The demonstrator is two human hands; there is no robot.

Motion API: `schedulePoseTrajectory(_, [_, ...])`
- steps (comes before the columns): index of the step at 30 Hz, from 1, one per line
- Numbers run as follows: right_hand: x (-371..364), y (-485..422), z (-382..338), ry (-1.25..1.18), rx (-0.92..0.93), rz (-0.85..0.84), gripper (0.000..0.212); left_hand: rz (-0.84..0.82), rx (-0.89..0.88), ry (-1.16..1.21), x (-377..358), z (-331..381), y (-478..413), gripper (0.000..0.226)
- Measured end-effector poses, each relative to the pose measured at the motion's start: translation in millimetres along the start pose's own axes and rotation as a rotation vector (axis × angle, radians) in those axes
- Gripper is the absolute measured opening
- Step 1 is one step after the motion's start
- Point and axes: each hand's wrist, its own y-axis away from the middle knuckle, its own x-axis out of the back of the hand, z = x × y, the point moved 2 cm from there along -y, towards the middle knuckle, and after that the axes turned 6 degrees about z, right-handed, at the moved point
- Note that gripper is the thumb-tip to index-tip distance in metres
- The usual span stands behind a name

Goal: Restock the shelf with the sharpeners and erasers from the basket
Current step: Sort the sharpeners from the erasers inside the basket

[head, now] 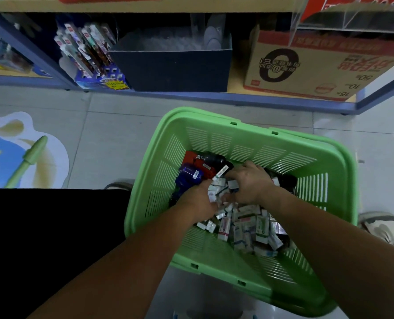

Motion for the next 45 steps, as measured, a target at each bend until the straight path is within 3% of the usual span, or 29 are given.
schedulePoseTrajectory(6, [-3, 6, -5, 0.081, 0.017, -0.074, 0.087, -0.029, 0.110, -0.046, -21, 14, 1, 0.100])
schedulePoseTrajectory(10, [1, 1, -2, -0.033, -0.019, -0.152, 0.086, -0.053, 0.155, 0.328, -9, 1, -4, 0.080])
schedulePoseTrajectory(14, [0, -1, -3, -0.008, -0.019, -0.171, 0.096, -0.102, 0.154, 0.342, -22, -5, -10, 0.127])
schedulePoseTrajectory(15, [-1, -2, -5, 0.004, -0.014, -0.165, 0.096, -0.110, 0.139, 0.340, -27, -7, -14, 0.130])
schedulePoseTrajectory(18, [-2, -6, -4, -0.051, -0.022, -0.146, 0.093, -0.148, 0.111, 0.425, -18, -3, -12, 0.115])
schedulePoseTrajectory(22, [0, -12, 2, -0.142, -0.069, -0.175, 0.093, -0.078, 0.104, 0.498, -10, -6, -16, 0.101])
schedulePoseTrajectory(26, [6, -3, 9, -0.293, -0.109, -0.099, 0.075, -0.052, 0.075, 0.519, -9, 5, -14, 0.074])
schedulePoseTrajectory(28, [11, 9, 14, -0.425, -0.136, -0.023, 0.065, 0.021, 0.012, 0.314, 0, 16, -8, 0.057])
schedulePoseTrajectory(32, [36, 39, 29, -0.343, -0.223, 0.103, 0.052, 0.279, -0.161, -0.493, 26, 44, 3, 0.027])
schedulePoseTrajectory(34, [49, 55, 37, -0.231, -0.244, 0.088, 0.046, 0.344, -0.318, -0.438, 24, 58, 0, 0.021])
schedulePoseTrajectory(37, [72, 85, 44, -0.113, -0.192, 0.103, 0.033, 0.234, -0.471, -0.102, 10, 83, -8, 0.033])
schedulePoseTrajectory(39, [96, 108, 45, 0.038, -0.089, 0.308, 0.025, 0.179, -0.538, -0.067, -3, 100, -16, 0.035])
schedulePoseTrajectory(42, [123, 146, 51, 0.207, 0.061, 0.892, 0.023, 0.135, -0.600, -0.154, -26, 115, -30, 0.047])
schedulePoseTrajectory(43, [125, 156, 56, 0.236, 0.016, 0.980, 0.026, 0.150, -0.605, -0.202, -32, 116, -34, 0.050])
schedulePoseTrajectory(45, [115, 165, 73, 0.086, -0.260, 0.943, 0.041, 0.216, -0.604, -0.379, -40, 119, -40, 0.058])
